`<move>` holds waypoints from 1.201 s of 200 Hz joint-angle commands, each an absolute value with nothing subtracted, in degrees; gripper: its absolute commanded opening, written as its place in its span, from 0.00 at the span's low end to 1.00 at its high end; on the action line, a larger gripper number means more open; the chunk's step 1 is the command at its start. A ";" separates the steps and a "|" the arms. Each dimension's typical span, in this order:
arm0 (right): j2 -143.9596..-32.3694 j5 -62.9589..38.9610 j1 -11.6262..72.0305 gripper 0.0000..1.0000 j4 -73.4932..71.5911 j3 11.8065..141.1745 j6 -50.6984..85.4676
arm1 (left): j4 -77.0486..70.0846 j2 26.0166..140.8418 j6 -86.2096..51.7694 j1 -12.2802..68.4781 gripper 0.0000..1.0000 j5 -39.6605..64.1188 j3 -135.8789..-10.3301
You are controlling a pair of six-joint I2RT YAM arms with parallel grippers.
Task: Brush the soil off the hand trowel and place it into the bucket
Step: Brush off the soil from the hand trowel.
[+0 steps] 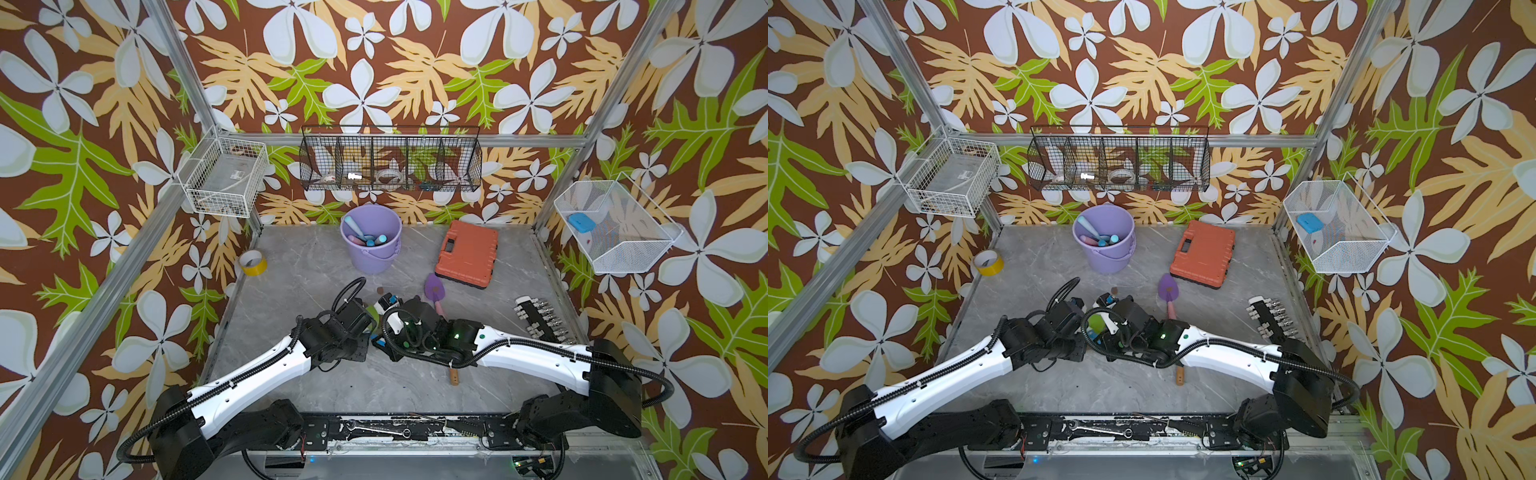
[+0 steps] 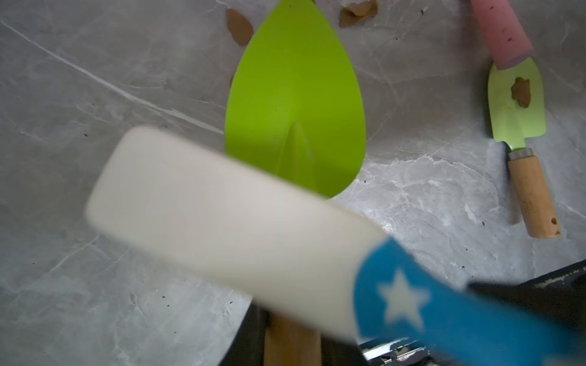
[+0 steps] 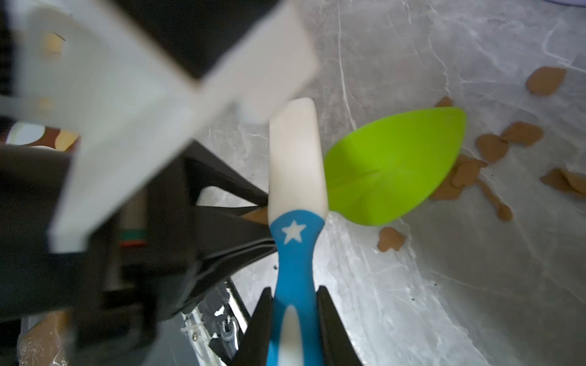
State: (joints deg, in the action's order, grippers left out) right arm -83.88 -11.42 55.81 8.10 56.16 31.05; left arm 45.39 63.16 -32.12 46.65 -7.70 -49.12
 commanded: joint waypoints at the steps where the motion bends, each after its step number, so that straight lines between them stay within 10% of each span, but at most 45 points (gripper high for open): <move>1: -80.06 -9.87 47.66 0.00 12.49 52.34 29.57 | 42.26 61.73 -33.14 46.57 0.00 -9.27 -48.87; 49: -66.08 -8.74 45.17 0.00 9.31 50.01 33.18 | 36.22 61.53 -32.94 46.37 0.00 -4.97 -46.20; 86: -55.83 -2.56 45.11 0.00 2.63 40.42 40.63 | 7.73 54.85 -41.35 33.56 0.00 28.90 -33.22; 119: -48.43 -4.35 45.05 0.00 -4.43 35.15 44.51 | -38.47 48.19 -76.78 10.13 0.00 55.71 -12.29; 240: -59.30 -17.18 48.72 0.00 -18.34 35.86 49.61 | -51.10 47.64 -87.06 6.44 0.00 57.23 -4.31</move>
State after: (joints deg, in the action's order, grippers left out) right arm -57.10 -15.73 47.18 -12.73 35.33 48.88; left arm -47.37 47.90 -85.78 6.63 56.07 -3.92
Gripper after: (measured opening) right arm 0.193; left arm 0.242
